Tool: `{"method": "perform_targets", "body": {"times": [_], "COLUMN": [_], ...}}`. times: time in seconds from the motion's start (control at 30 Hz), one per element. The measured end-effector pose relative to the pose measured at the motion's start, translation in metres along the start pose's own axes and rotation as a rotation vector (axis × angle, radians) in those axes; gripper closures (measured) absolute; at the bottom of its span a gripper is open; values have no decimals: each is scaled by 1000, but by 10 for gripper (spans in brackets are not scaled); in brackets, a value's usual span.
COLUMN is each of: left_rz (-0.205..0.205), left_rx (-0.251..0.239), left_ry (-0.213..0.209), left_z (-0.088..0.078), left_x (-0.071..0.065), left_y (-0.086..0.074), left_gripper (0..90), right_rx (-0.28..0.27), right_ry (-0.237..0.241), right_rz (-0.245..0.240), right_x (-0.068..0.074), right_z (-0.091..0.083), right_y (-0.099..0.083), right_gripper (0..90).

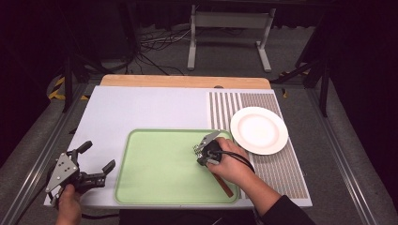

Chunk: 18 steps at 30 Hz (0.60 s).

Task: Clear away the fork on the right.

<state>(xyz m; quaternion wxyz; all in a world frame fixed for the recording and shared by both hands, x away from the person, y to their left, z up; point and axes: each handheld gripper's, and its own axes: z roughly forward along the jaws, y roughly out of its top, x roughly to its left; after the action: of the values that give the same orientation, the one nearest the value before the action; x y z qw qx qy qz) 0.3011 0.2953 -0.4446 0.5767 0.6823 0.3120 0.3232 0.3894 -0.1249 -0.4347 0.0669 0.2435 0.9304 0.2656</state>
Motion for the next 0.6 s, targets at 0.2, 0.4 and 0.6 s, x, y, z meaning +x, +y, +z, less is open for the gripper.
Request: {"method": "perform_targets", "body": {"times": [0.2, 0.4, 0.6], "left_rz": [0, 1, 1], "left_rx": [0, 2, 1], "left_ry": [0, 0, -1], "left_z": [0, 0, 0], "left_x": [0, 0, 0], "left_y": [0, 0, 0], "left_gripper": [0, 0, 0], "right_rx": [7, 7, 7], "right_ry": [-32, -54, -80], "right_rz": [-16, 4, 22], "right_x": [-4, -11, -19], "right_z": [-1, -4, -6], "right_y": [0, -3, -7], "right_gripper": [900, 900, 900]}}
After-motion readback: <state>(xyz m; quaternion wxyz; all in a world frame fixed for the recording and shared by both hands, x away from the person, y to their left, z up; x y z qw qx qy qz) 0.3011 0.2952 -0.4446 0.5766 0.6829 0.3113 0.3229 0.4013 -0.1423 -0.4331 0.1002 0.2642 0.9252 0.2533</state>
